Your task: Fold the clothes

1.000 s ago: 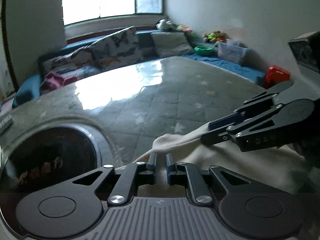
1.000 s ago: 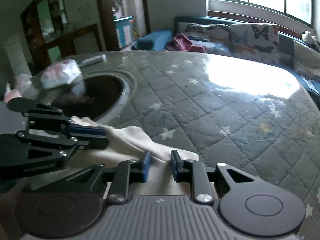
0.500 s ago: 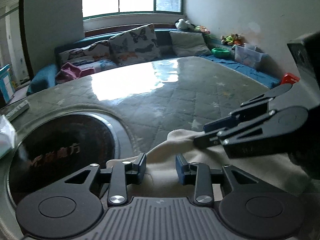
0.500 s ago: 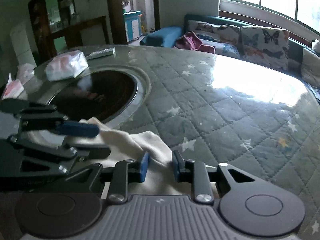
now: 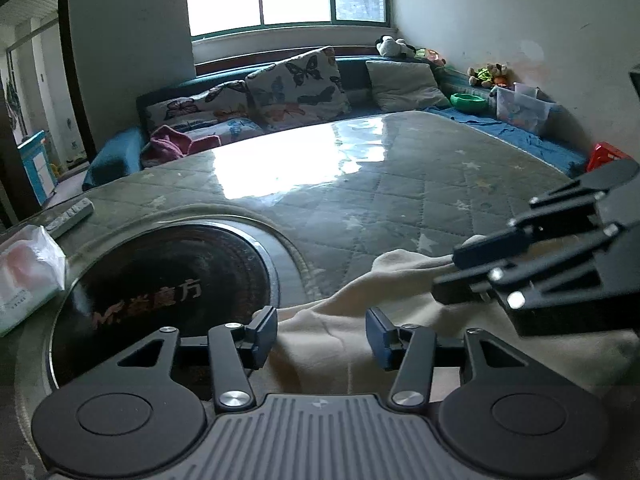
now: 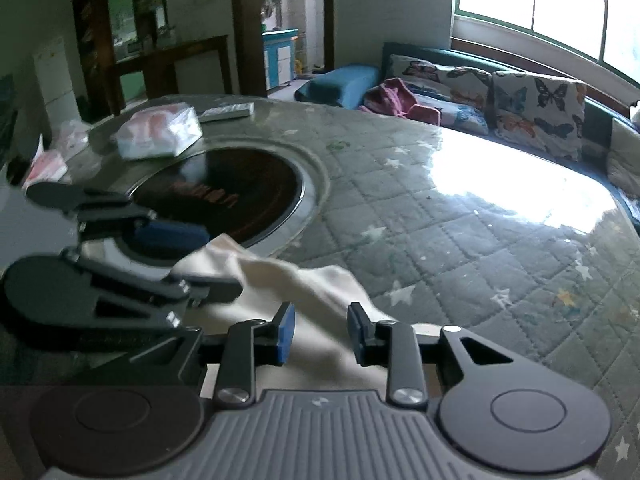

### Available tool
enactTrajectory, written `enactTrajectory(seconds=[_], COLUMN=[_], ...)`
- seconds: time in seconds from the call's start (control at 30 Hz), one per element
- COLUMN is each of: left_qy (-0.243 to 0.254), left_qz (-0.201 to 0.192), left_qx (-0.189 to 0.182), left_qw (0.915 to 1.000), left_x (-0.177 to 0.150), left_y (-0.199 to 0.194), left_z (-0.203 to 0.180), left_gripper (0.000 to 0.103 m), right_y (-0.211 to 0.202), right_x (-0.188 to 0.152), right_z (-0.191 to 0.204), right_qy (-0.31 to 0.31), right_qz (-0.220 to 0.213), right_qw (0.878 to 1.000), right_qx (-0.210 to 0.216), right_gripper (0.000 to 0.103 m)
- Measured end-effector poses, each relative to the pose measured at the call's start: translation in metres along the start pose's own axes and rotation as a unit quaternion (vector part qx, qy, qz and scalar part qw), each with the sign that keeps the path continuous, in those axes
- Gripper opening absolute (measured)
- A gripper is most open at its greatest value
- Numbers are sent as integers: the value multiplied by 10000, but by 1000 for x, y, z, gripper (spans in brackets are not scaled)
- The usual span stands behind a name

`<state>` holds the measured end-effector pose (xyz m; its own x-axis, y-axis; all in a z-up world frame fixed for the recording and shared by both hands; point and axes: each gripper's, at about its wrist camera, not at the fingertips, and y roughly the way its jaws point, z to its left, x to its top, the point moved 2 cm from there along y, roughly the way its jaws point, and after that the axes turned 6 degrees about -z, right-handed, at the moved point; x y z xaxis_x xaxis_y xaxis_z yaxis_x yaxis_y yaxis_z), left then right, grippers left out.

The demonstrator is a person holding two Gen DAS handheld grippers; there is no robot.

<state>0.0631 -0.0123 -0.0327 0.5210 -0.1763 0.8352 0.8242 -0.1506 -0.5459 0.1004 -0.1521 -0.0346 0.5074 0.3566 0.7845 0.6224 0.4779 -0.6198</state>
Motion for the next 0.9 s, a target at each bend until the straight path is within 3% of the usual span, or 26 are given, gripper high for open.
enactTrajectory(seconds=[0.43, 0.9], left_qy=[72, 6], left_qz=[-55, -27], left_qx=[146, 248], left_qw=[9999, 9997], left_x=[-6, -10], left_y=[-8, -7], left_z=[5, 8], left_gripper=[55, 59], right_y=[-11, -42], right_x=[-19, -34], right_z=[42, 87], right_qy=[-187, -389], right_qz=[172, 65], right_qw=[9992, 9953], right_qx=[324, 880], right_gripper=[32, 37])
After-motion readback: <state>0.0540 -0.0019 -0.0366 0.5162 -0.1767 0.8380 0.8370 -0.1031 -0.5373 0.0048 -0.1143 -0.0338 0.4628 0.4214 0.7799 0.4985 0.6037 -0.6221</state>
